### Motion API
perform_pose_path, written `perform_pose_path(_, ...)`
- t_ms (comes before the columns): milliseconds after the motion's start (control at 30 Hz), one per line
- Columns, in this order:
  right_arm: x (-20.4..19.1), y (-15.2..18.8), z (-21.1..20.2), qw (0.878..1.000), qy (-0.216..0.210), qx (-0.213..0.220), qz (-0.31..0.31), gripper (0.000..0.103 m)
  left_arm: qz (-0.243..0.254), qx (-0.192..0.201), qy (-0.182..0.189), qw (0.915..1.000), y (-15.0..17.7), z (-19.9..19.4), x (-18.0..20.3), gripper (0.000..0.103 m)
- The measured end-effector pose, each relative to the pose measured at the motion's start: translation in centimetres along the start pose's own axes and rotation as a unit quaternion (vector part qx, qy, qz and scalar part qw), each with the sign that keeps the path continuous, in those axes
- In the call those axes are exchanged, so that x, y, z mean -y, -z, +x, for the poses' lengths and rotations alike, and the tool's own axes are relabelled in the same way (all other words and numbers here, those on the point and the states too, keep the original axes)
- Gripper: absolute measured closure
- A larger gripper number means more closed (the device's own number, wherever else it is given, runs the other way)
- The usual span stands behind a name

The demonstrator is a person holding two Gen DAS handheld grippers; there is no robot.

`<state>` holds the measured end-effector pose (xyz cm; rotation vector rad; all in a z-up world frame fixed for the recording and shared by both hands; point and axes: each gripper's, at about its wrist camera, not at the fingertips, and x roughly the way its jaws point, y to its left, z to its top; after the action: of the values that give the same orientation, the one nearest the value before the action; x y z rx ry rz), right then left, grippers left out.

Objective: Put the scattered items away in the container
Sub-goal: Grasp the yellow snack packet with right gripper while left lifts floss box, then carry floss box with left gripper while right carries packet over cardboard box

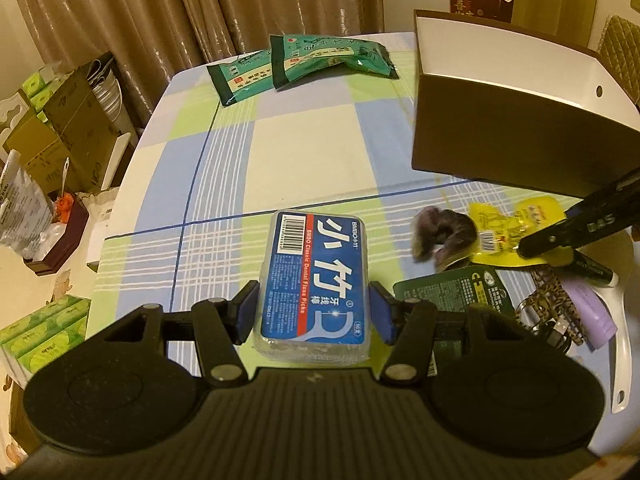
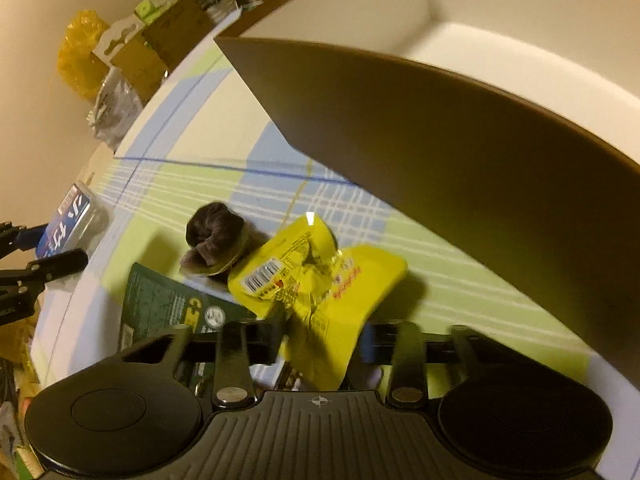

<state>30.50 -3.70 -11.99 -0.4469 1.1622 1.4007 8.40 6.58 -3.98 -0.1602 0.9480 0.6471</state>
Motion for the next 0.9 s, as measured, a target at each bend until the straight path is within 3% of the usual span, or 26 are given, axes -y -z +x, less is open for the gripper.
perform_pose_path(100, -0.1, 0.3, -1.0, 1.0, -0.008, 0.03, -0.002, 0.097, -0.002, -0.001, 0.002, 1.0, 0.2, 0.0, -0.1, 0.049)
perform_pose_path(200, -0.3, 0.6, -2.2, 0.999, -0.008, 0.049, -0.003, 0.102, -0.004, -0.002, 0.003, 1.0, 0.2, 0.3, -0.2, 0.049)
perform_pose_path(433, -1.0, 1.6, -5.6, 0.996, -0.003, 0.092, 0.008, 0.103, 0.002, 0.007, 0.013, 0.9999, -0.4, 0.3, 0.2, 0.049)
perform_pose_path(900, -1.2, 3.2, -11.3, 0.987, 0.007, 0.155, 0.049, 0.103, 0.046, 0.037, 0.073, 0.9956, -2.6, -0.7, 4.0, 0.049)
